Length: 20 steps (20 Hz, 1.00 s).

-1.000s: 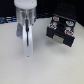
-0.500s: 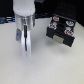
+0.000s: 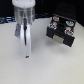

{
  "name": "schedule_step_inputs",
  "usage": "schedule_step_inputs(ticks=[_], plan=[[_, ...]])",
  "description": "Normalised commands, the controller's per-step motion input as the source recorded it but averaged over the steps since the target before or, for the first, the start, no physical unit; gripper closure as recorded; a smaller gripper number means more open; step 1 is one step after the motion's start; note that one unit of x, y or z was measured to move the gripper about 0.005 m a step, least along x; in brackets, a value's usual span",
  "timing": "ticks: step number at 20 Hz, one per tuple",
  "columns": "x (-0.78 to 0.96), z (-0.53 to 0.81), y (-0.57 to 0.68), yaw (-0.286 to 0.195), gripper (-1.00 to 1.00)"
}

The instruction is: Open the kcup holder, insert the kcup into the holder, and close the kcup holder

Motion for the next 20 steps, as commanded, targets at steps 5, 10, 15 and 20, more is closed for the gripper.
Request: schedule_step_inputs(ticks=[5,10,15,20], plan=[[-0.41,0.0,0.07,0.0,-1.0],[-0.23,-0.14,-0.01,-0.075,-1.0],[-0.06,-0.32,-0.07,-0.172,-1.0],[-0.01,-0.35,-0.13,-0.178,-1.0]])
